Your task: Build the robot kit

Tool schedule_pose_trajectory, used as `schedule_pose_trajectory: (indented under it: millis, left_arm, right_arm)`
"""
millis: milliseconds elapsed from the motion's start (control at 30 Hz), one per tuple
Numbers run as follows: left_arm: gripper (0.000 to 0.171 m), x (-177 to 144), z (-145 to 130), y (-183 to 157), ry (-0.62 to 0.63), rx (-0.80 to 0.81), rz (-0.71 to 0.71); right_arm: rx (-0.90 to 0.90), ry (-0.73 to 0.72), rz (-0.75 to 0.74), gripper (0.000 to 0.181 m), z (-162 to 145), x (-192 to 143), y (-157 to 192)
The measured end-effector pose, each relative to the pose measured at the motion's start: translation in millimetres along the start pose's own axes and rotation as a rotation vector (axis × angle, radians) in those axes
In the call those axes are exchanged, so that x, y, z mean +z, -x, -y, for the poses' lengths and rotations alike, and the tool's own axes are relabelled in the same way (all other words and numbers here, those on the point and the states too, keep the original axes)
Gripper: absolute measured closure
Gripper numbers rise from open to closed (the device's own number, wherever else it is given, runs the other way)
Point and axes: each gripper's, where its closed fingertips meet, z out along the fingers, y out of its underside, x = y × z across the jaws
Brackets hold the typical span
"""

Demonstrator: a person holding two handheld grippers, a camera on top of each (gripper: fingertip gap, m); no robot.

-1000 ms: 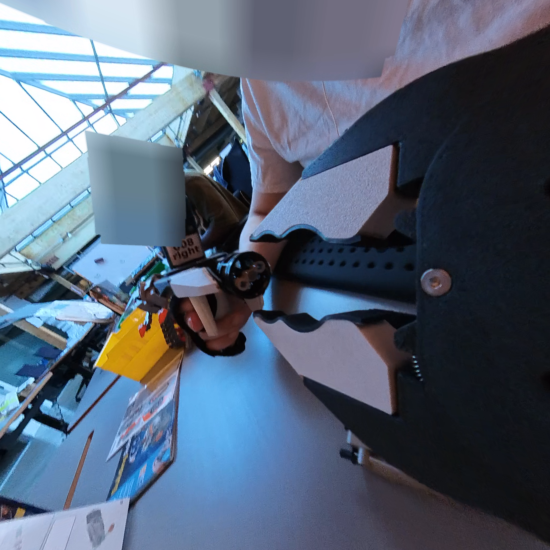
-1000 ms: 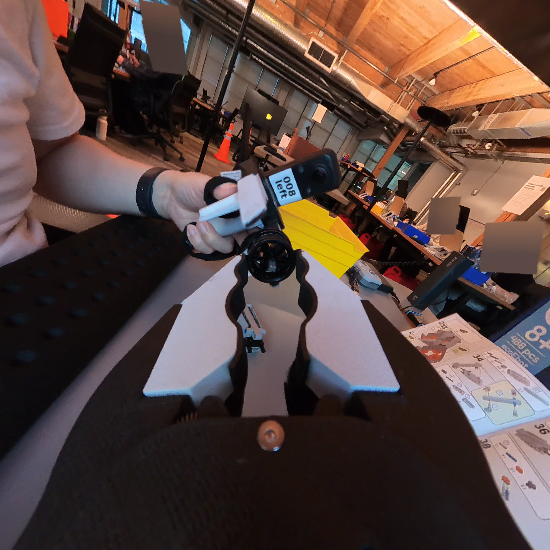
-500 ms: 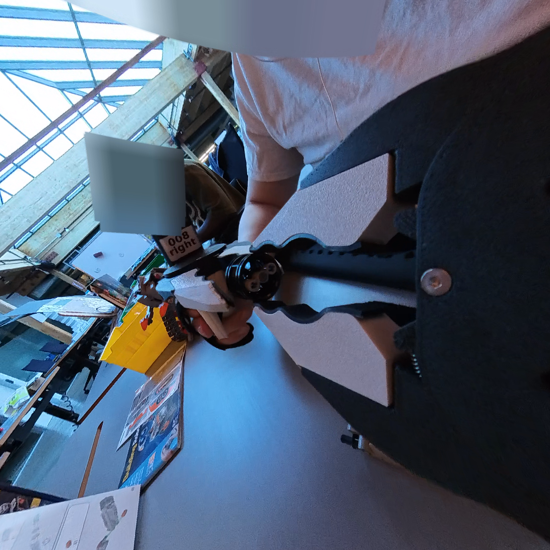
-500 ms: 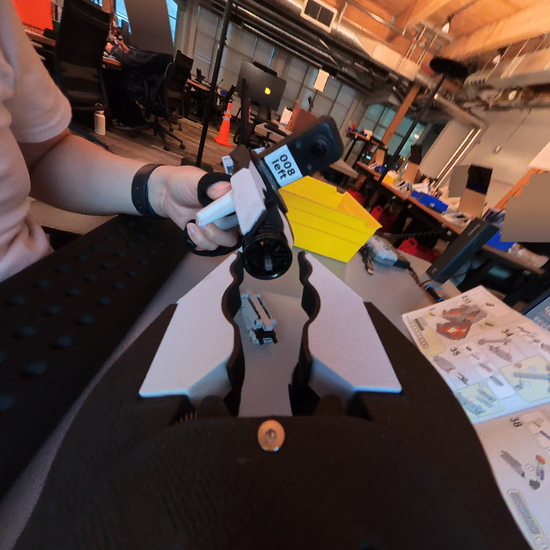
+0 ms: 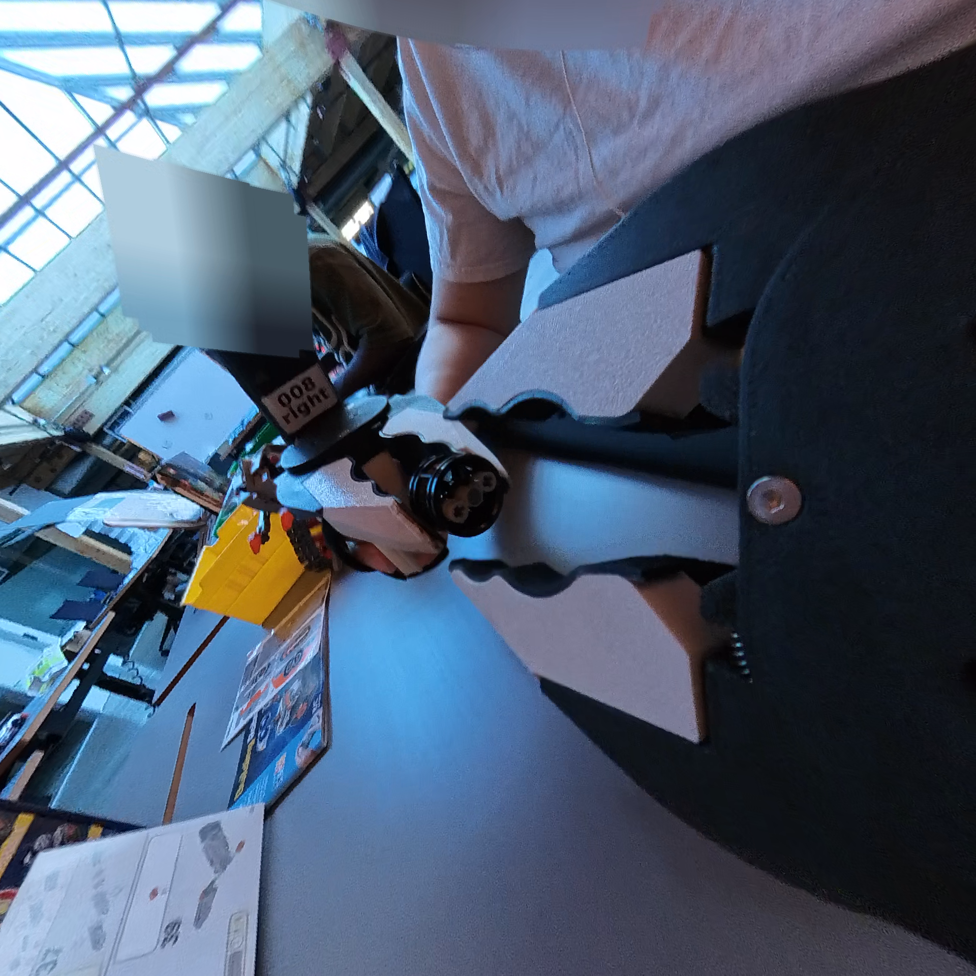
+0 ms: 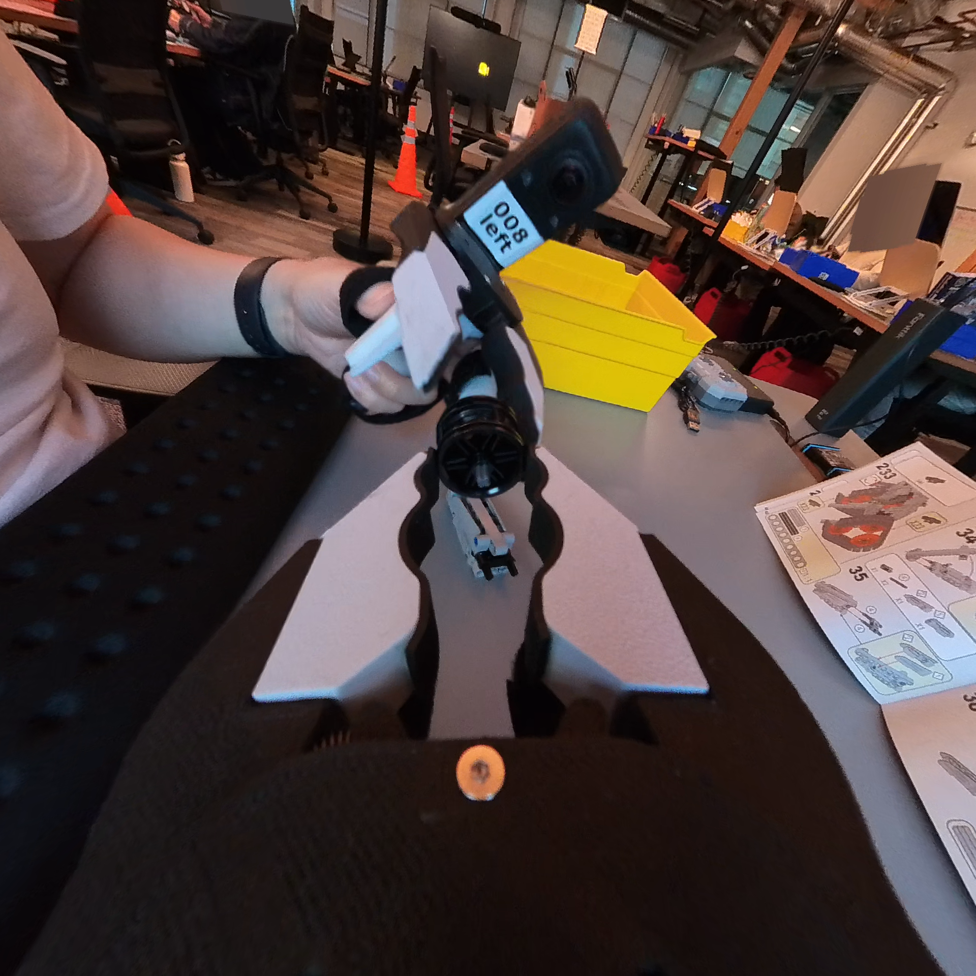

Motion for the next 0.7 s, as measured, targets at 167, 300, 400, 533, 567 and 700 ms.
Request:
schedule_pose_trajectory:
  millis: [167,300,400,533,567,700]
  left_arm:
    - [0.104,-28,5,25,0.063,0.286,0.267]
    - [0.092,-53,-19,53,0.283,0.496,0.514]
    - [0.105,-60,-41,66,0.417,0.5,0.554]
    - [0.115,-56,-53,74,0.475,0.468,0.525]
    - [0.118,-54,-56,77,0.495,0.459,0.521]
    - [0.121,-49,-65,91,0.566,0.459,0.522]
  right_arm:
    - [-0.005,0.014,-0.004,0.15,-6,-3,-4]
    - [0.026,0.033,0.003,0.15,-16,-6,-11]
    - [0.059,0.051,0.012,0.15,-27,-8,-15]
    - [0.104,0.07,0.04,0.15,-37,-8,-15]
    - [0.109,0.075,0.044,0.15,-39,-7,-15]
    - [0.13,0.084,0.059,0.15,-44,-7,-14]
